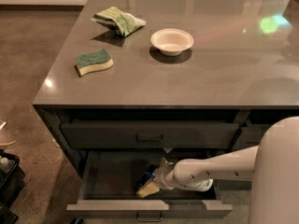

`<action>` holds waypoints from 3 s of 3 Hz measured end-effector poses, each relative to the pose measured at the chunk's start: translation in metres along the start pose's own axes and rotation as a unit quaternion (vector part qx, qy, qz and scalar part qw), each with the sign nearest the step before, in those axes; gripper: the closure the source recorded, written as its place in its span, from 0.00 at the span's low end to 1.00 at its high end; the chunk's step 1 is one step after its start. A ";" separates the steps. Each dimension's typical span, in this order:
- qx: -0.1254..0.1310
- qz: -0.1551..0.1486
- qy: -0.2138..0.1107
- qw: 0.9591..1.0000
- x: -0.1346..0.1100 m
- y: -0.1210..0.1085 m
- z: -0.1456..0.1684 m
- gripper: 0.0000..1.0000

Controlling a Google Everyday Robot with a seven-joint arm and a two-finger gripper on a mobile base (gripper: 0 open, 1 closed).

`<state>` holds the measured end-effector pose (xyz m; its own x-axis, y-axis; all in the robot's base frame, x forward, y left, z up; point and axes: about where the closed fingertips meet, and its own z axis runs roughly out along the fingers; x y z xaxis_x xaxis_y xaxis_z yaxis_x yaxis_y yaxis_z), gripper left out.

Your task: Pick pepsi can from middle drawer and place on counter

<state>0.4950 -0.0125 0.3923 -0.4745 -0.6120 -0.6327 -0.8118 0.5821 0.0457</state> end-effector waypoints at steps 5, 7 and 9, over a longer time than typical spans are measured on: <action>0.016 0.013 0.013 1.000 0.006 0.001 0.021 0.42; -0.006 0.023 -0.004 1.000 0.003 -0.002 0.012 0.89; -0.018 0.031 -0.050 0.998 -0.016 -0.048 -0.101 1.00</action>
Offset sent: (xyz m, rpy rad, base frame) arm 0.0135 0.0137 -0.0162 -0.0108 -0.0180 -0.0645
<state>0.5073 -0.0843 0.4783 -0.4892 -0.5184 -0.7014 -0.7944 0.5968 0.1130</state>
